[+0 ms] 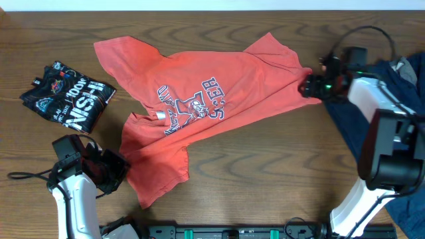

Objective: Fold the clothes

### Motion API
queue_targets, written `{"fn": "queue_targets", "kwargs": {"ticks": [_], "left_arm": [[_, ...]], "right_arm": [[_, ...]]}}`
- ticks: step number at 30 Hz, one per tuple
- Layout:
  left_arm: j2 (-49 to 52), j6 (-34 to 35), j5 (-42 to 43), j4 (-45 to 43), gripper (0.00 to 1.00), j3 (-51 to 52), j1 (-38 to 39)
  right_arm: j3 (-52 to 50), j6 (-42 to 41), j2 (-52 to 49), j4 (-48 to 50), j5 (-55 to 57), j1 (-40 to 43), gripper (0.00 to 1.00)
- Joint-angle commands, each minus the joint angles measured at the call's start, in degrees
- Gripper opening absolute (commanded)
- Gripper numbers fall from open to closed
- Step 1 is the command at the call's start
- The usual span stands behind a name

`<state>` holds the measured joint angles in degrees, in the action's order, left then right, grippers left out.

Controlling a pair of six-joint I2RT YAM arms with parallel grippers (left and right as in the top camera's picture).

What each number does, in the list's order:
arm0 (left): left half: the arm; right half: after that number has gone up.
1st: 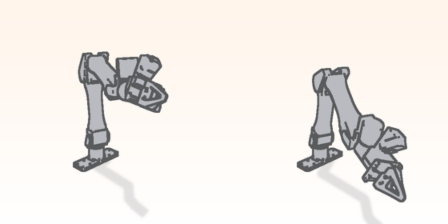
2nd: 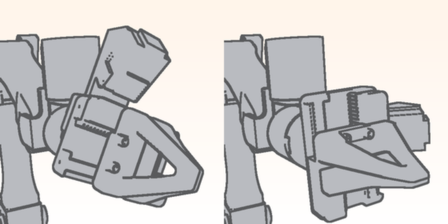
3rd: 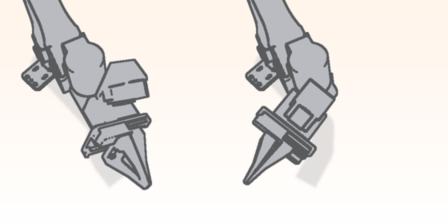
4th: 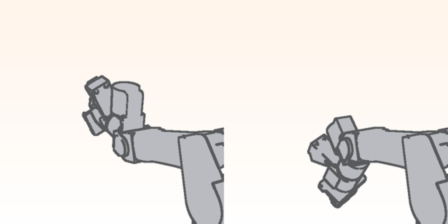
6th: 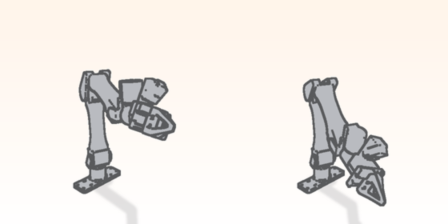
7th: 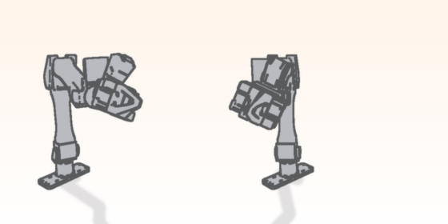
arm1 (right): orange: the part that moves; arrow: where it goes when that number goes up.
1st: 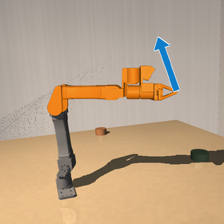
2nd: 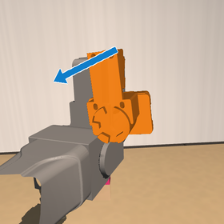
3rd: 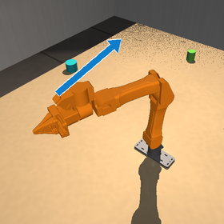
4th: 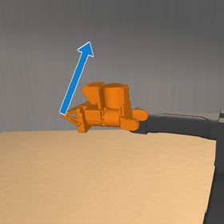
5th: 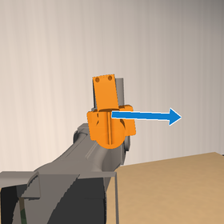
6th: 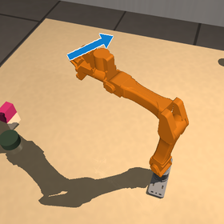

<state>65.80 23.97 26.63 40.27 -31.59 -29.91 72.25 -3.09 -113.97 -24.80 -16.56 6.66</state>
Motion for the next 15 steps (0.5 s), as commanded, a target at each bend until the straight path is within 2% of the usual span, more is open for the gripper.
{"fn": "queue_targets", "kwargs": {"ticks": [1, 6, 12, 15], "left_arm": [[0.15, -1.07, -0.28, 0.24, 0.06, -0.61, -0.39], [0.15, -1.49, -0.26, 0.24, 0.06, -0.61, -0.39], [0.15, -1.46, -0.26, 0.24, 0.06, -0.61, -0.39], [0.15, -1.46, -0.26, 0.22, 0.06, -0.61, -0.39]], "right_arm": [[-0.04, -1.55, 0.42, 3.74, 6.08, -3.93, 0.8], [-0.04, -1.7, 0.39, 11.19, 9.03, -8.55, 0.8], [-0.04, -2.01, -1.03, 15.13, 15.15, -12.52, 0.89], [-0.04, -2.01, -3.15, 15.8, 15.28, -13.29, 0.89]]}}
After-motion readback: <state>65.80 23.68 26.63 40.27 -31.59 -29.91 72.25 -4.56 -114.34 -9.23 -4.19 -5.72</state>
